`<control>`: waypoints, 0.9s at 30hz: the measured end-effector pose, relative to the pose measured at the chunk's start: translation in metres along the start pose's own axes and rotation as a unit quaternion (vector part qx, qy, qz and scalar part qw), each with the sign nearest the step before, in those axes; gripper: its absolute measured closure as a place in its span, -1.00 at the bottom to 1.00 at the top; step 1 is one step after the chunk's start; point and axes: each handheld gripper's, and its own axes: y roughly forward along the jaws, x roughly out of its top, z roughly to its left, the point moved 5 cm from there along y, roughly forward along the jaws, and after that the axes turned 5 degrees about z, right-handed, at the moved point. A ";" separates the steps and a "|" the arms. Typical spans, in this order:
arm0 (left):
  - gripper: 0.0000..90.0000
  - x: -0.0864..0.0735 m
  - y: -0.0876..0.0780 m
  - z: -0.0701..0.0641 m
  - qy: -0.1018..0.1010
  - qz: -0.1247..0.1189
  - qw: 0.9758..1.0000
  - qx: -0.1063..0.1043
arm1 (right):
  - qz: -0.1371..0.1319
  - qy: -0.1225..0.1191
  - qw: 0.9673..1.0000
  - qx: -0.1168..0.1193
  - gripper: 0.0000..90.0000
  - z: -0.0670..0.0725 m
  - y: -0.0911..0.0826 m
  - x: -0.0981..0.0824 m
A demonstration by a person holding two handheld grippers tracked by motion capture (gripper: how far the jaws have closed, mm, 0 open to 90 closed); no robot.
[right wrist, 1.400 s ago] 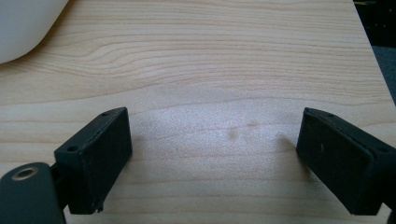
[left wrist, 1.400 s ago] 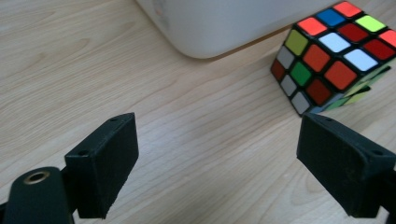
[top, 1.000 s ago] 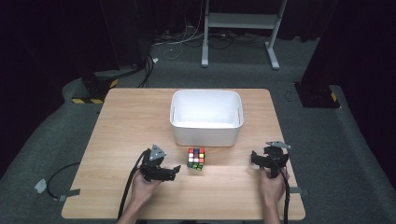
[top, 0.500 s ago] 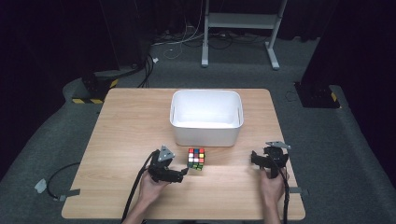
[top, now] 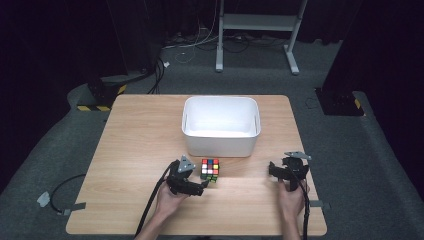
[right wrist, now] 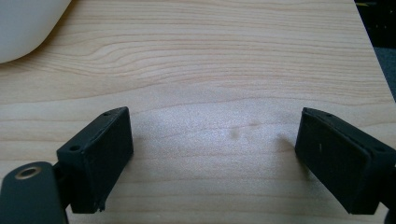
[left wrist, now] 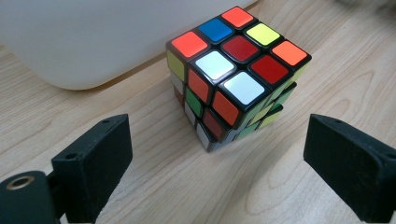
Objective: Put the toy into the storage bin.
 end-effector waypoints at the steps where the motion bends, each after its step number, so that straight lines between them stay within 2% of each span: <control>1: -0.81 0.001 0.001 0.000 0.000 0.000 1.000 0.000 | 0.000 0.000 1.000 0.000 -0.76 0.000 0.000 0.000; 4: -0.85 0.004 0.003 -0.003 0.008 0.001 1.000 0.006 | 0.000 0.000 1.000 0.000 -0.76 0.000 0.000 0.000; 7: -0.86 0.008 0.006 -0.006 0.012 -0.004 1.000 0.003 | 0.000 0.000 1.000 0.000 -0.76 0.000 0.000 0.000; 20: -0.94 0.015 0.019 -0.009 0.001 -0.006 1.000 -0.008 | 0.000 0.000 1.000 0.000 -0.76 0.000 0.000 0.000; 27: -0.95 0.019 0.028 -0.012 0.005 -0.010 1.000 -0.008 | 0.000 0.000 1.000 0.000 -0.76 0.000 0.000 0.000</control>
